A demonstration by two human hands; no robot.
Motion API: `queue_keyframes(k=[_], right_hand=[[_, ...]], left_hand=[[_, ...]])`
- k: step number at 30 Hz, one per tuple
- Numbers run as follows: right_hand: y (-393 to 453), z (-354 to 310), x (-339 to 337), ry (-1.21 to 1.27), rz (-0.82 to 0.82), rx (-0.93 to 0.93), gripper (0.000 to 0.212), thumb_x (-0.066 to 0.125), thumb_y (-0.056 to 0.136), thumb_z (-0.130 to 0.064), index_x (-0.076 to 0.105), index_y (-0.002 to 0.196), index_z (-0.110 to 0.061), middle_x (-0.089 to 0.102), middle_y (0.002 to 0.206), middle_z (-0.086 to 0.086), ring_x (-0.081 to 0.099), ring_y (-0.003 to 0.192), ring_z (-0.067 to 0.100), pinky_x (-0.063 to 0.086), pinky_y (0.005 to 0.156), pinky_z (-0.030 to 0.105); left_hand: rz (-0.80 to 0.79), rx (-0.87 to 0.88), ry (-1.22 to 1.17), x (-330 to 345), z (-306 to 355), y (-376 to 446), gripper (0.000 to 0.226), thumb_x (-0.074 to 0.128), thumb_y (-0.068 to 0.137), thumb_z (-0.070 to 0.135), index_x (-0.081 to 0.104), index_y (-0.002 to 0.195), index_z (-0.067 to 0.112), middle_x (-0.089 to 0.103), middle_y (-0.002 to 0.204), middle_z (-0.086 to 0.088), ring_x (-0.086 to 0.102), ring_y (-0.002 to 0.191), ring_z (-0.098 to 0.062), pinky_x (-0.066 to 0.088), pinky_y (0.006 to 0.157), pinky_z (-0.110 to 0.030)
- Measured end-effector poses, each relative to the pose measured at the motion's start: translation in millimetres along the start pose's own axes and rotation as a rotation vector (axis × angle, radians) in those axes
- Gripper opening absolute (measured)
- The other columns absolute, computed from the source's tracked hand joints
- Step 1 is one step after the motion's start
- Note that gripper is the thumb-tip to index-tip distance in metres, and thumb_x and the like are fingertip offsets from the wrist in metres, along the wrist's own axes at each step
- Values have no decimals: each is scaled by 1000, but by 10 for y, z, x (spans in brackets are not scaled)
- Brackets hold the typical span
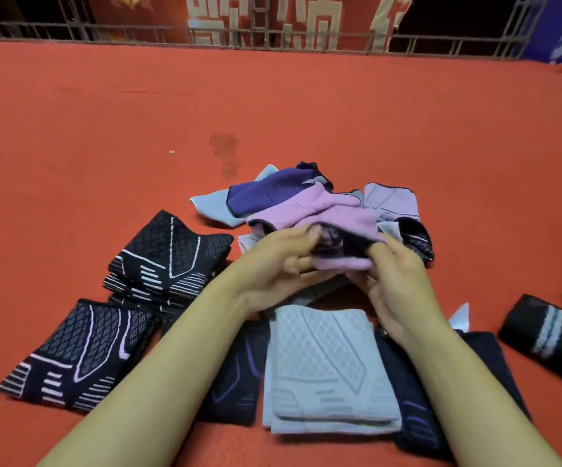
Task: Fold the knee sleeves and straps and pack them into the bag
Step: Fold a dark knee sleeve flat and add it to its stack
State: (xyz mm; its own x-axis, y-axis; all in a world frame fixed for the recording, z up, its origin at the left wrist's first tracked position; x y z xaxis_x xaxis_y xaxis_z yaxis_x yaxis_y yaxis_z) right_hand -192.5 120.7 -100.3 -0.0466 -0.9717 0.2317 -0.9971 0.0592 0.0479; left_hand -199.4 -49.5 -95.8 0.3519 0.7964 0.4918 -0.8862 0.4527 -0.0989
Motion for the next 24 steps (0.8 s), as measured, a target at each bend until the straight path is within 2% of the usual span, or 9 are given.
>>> queue_keyframes(k=[3, 6, 8, 10, 14, 16, 18, 21, 24], right_hand=[[-33, -1, 99, 419, -108, 253, 22, 46, 99, 5, 65, 97, -6, 70, 80, 9, 65, 74, 15, 59, 64, 27], [-64, 41, 182, 548, -208, 308, 36, 47, 98, 2, 58, 132, 0, 69, 115, 19, 65, 102, 26, 59, 76, 31], [-69, -2, 181, 532, -252, 327, 42, 52, 92, -6, 63, 132, 1, 69, 123, 18, 65, 108, 27, 58, 75, 30], [-52, -59, 118, 485, -312, 299, 40, 54, 85, -13, 71, 120, -3, 73, 119, 18, 70, 101, 26, 60, 73, 31], [-67, -94, 51, 272, -354, 206, 58, 59, 87, -6, 47, 143, 3, 66, 130, 22, 61, 116, 32, 54, 95, 45], [-89, -118, 30, 146, -391, 163, 52, 60, 86, -5, 46, 136, -1, 69, 117, 23, 65, 105, 34, 53, 95, 50], [-97, -160, -3, -84, -384, 91, 36, 65, 90, -3, 51, 122, -13, 75, 100, 13, 68, 86, 26, 56, 82, 38], [-1, -153, -112, -631, -78, -111, 23, 69, 89, -11, 57, 102, -25, 70, 75, -3, 57, 65, 16, 45, 62, 28], [40, -106, -190, -722, 70, -124, 28, 63, 81, -9, 59, 103, -26, 70, 78, -3, 60, 70, 19, 44, 60, 27]], left_hand=[[-15, -70, -388, -65, 104, 14, 39, 76, 71, 8, 70, 110, 6, 60, 124, -9, 59, 115, -29, 36, 114, -41], [-123, -20, -402, -63, 146, 38, 65, 79, 78, 11, 49, 136, 12, 35, 142, -12, 36, 129, -29, 18, 126, -39], [-202, 28, -181, -49, 126, 22, 55, 76, 85, 8, 56, 136, 4, 54, 136, -16, 53, 123, -30, 34, 119, -39], [-113, 129, 256, -38, 143, -30, 38, 71, 93, 3, 58, 128, -5, 69, 121, -20, 66, 108, -28, 52, 103, -40], [214, 350, 907, -48, 191, -44, 11, 74, 95, 21, 71, 103, 14, 78, 100, -6, 67, 87, -8, 54, 87, -35], [266, 342, 943, -45, 186, -37, 14, 69, 96, 28, 76, 100, 17, 78, 95, 0, 66, 84, -6, 53, 84, -32], [296, 253, 765, -57, 168, -37, 36, 71, 87, 41, 74, 94, 6, 78, 97, -11, 66, 88, -16, 53, 88, -41], [87, 173, 489, 79, 93, -83, 26, 70, 95, 17, 75, 106, -6, 73, 114, -30, 69, 102, -32, 52, 103, -53], [-183, 103, 446, 241, 48, -181, 27, 67, 95, 6, 73, 121, -1, 73, 121, -22, 68, 112, -30, 52, 109, -45]])
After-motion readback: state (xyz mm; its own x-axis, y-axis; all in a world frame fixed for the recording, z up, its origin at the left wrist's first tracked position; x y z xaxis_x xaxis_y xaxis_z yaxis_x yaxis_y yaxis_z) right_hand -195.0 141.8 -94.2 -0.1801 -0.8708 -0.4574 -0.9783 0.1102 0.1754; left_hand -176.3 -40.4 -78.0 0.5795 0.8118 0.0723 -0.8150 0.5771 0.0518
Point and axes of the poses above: each hand's wrist, its own y-axis towards the middle knuckle, its own x-axis out of the palm, z = x × y, the point moved 3 cm from there along y, towards the middle knuckle
